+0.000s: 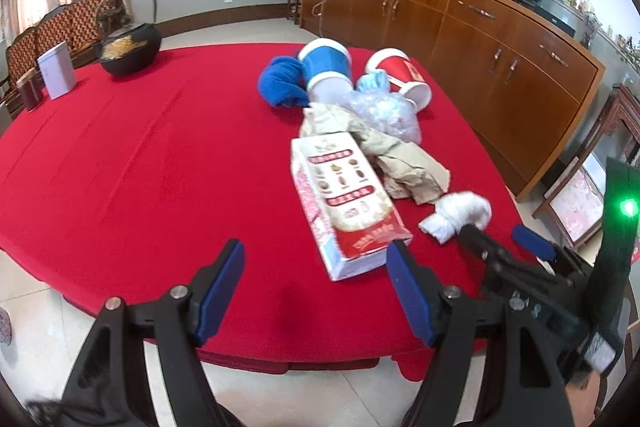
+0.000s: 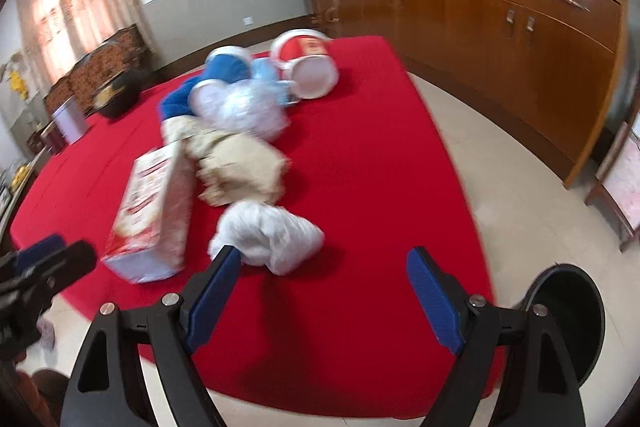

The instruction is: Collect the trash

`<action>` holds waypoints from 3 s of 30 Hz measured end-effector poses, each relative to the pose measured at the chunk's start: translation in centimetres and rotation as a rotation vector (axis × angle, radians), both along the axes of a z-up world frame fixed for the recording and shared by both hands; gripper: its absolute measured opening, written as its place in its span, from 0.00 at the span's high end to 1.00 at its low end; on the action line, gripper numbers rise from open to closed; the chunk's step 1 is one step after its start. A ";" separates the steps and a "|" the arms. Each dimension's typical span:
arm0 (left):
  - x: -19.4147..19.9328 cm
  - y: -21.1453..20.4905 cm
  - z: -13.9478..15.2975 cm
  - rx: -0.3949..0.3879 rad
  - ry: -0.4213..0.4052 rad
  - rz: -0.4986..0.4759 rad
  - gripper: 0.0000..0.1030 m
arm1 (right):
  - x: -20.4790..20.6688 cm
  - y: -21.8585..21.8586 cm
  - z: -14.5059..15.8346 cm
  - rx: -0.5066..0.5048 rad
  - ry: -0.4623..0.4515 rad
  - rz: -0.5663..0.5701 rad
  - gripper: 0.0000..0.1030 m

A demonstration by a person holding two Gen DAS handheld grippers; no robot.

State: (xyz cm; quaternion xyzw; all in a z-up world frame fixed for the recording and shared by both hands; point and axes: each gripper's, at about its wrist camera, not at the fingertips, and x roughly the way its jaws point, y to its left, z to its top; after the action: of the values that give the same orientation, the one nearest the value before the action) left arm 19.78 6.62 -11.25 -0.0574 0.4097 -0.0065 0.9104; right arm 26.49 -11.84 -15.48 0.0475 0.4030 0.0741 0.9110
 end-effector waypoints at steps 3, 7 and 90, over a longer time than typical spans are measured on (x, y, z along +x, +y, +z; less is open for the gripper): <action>0.7 -0.6 -0.2 -0.008 0.011 -0.013 0.28 | 0.9 -1.3 0.2 0.010 0.000 -0.039 0.16; 1.7 -1.3 -0.5 -0.023 0.022 -0.020 0.28 | 1.2 -2.7 0.5 0.028 -0.012 -0.071 0.16; -2.9 -10.8 2.9 -0.043 -0.074 -0.227 0.51 | -8.3 -9.5 6.3 0.100 -0.137 -0.094 0.52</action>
State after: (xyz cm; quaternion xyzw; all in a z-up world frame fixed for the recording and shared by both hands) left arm 16.92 -4.18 -8.38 -0.0300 0.3797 -0.1206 0.9167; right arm 18.21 -21.31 -9.14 0.1066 0.3327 0.0542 0.9354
